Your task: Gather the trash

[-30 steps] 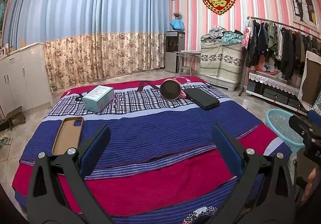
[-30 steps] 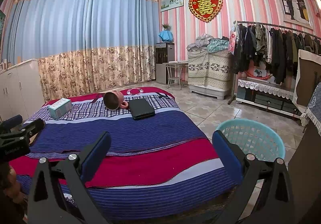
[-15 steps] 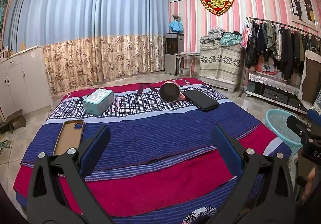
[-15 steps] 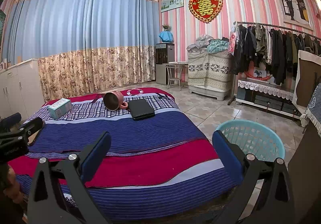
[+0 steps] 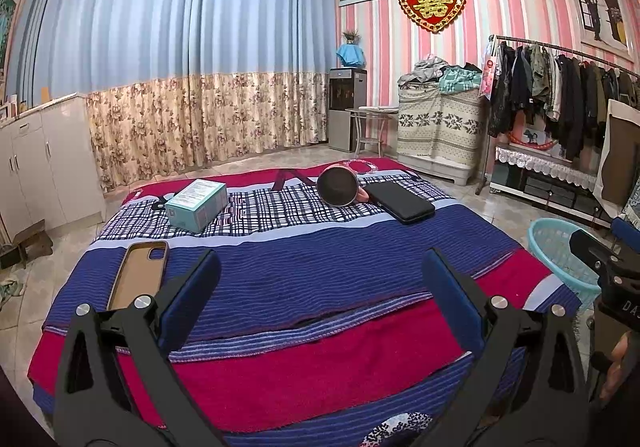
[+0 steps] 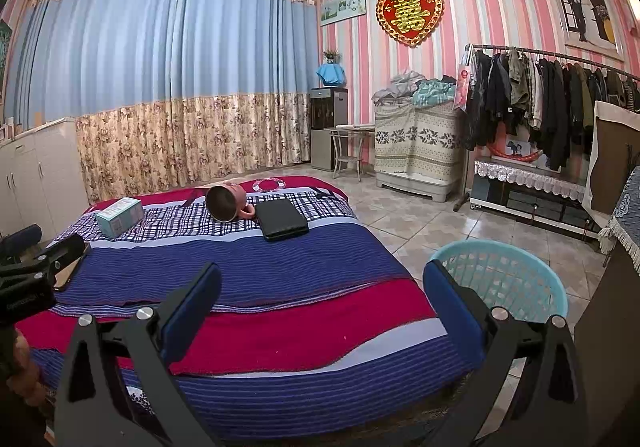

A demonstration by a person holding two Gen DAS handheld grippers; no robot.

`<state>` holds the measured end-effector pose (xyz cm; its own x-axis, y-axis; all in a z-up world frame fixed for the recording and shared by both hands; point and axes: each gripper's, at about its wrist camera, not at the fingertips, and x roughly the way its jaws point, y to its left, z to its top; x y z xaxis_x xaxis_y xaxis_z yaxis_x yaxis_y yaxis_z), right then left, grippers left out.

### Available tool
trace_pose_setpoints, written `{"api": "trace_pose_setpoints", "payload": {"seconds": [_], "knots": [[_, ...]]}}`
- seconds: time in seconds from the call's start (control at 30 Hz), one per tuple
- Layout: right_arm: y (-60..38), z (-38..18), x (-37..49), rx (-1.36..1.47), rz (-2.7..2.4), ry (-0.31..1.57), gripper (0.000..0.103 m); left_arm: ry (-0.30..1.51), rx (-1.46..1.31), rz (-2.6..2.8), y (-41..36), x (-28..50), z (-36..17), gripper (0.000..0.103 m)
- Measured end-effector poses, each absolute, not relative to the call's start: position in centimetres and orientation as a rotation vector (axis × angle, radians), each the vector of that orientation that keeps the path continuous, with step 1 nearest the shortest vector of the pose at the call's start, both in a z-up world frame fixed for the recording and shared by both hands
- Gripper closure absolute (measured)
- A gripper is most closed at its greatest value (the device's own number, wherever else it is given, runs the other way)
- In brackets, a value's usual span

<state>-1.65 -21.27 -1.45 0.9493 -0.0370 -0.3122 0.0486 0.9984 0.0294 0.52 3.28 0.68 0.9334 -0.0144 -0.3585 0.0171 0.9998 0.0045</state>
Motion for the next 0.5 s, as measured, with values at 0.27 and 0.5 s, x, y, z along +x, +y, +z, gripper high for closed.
{"api": "trace_pose_setpoints", "payload": {"seconds": [0.27, 0.5], "knots": [[-21.25, -1.51, -1.67, 0.036, -0.044, 0.314, 0.004, 0.361, 0.011, -0.017, 3.32, 0.41, 0.82, 0.005], [-21.35, -1.18, -1.4, 0.035, -0.041, 0.308, 0.005, 0.36, 0.004, -0.016, 3.48, 0.48, 1.12, 0.005]]}}
